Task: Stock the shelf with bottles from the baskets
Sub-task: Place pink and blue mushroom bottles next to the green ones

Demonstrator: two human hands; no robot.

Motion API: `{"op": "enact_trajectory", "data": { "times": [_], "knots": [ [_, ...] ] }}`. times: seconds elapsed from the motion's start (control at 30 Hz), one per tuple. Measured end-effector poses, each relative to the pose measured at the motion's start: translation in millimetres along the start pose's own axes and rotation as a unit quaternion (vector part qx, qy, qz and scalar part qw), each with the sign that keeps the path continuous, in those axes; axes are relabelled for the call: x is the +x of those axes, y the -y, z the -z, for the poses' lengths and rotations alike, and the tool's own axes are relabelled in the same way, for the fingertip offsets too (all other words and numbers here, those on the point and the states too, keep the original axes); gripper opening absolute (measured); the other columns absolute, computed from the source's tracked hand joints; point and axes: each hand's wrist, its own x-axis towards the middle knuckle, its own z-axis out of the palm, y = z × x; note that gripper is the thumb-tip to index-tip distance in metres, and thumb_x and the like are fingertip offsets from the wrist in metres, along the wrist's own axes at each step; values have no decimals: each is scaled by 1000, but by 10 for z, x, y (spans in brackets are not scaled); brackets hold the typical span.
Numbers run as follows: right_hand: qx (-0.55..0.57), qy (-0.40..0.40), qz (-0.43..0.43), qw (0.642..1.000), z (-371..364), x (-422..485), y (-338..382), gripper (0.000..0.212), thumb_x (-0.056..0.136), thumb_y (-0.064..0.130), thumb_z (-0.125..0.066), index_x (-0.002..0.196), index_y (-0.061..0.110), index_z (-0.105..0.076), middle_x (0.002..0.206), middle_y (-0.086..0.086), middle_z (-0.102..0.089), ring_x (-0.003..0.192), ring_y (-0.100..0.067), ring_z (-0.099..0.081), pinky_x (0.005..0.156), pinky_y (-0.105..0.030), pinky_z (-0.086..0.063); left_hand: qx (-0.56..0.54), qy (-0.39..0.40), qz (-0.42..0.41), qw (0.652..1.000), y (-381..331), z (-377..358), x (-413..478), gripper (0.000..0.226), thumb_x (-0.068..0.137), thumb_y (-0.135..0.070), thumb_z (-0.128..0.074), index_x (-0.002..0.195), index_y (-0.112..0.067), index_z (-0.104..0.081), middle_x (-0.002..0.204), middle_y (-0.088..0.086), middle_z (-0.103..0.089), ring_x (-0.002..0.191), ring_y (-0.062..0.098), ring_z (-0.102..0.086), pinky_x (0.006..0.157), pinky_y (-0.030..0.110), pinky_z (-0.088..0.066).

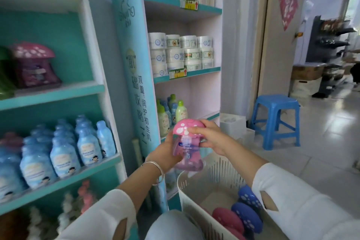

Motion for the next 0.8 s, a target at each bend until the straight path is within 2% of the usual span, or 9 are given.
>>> {"op": "enact_trajectory", "data": {
  "times": [0.07, 0.2, 0.3, 0.4, 0.5, 0.57, 0.63, 0.7, 0.8],
  "knots": [
    [52, 15, 21, 998, -221, 33, 136, 30, 84, 14, -69, 110, 18, -55, 104, -4, -63, 91, -21, -65, 69, -32, -57, -97, -24, 6, 995, 56, 204, -94, 85, 86, -14, -63, 147, -24, -5, 118, 10, -61, 98, 25, -60, 88, 29, -44],
    [102, 43, 45, 993, -735, 108, 378, 28, 84, 22, -69, 109, 22, -57, 110, -8, -64, 91, -23, -64, 70, -34, -54, -305, -65, 8, 950, 225, 595, -292, 75, 83, 2, -64, 143, -11, -21, 104, 2, -57, 81, 10, -58, 66, 12, -53],
    [120, 59, 54, 990, -1092, 113, 544, 28, 86, 25, -66, 112, 21, -56, 100, -3, -65, 82, -18, -64, 63, -29, -50, -317, -112, 0, 942, 343, 877, -446, 65, 83, 2, -63, 138, -7, -30, 92, -3, -56, 79, 9, -57, 58, 9, -51],
    [152, 78, 74, 982, -1381, 114, 702, 33, 89, 23, -63, 120, 17, -54, 98, -3, -65, 78, -17, -64, 59, -27, -51, -316, -158, -8, 935, 443, 1143, -568, 61, 83, 2, -63, 135, -7, -32, 94, 0, -57, 83, 15, -58, 60, 10, -52],
    [141, 127, 92, 978, -1617, 130, 840, 37, 88, 21, -64, 123, 18, -50, 110, -5, -63, 88, -19, -64, 63, -28, -54, -321, -194, -11, 927, 531, 1416, -652, 66, 84, 7, -60, 139, -10, -27, 104, 10, -57, 88, 21, -58, 56, 10, -52],
    [85, 161, 106, 977, -1772, 147, 920, 38, 86, 17, -66, 122, 15, -52, 111, -6, -65, 92, -20, -66, 73, -32, -56, -321, -226, -24, 920, 571, 1632, -691, 68, 85, 8, -58, 141, -10, -23, 107, 12, -56, 91, 22, -57, 51, 8, -49],
    [7, 176, 137, 975, -1934, 174, 1031, 36, 84, 18, -68, 118, 13, -58, 110, -7, -69, 97, -22, -67, 85, -36, -54, -320, -257, -43, 911, 591, 1875, -716, 68, 86, 7, -57, 142, -11, -22, 104, 11, -57, 82, 16, -60, 55, 9, -50],
    [-30, 178, 172, 968, -2100, 216, 1208, 27, 85, 20, -68, 111, 14, -63, 107, -5, -70, 95, -19, -67, 85, -32, -53, -307, -287, -54, 906, 605, 2124, -740, 69, 86, 6, -57, 143, -12, -21, 104, 7, -57, 80, 8, -60, 60, 10, -52],
    [-32, 185, 207, 960, -2341, 318, 1543, 13, 86, 16, -67, 99, 19, -64, 98, -2, -70, 85, -13, -65, 79, -27, -52, -251, -326, -58, 910, 662, 2473, -730, 68, 86, -4, -60, 144, -12, -25, 109, 1, -59, 96, 18, -64, 79, 19, -54]
  ]
}}
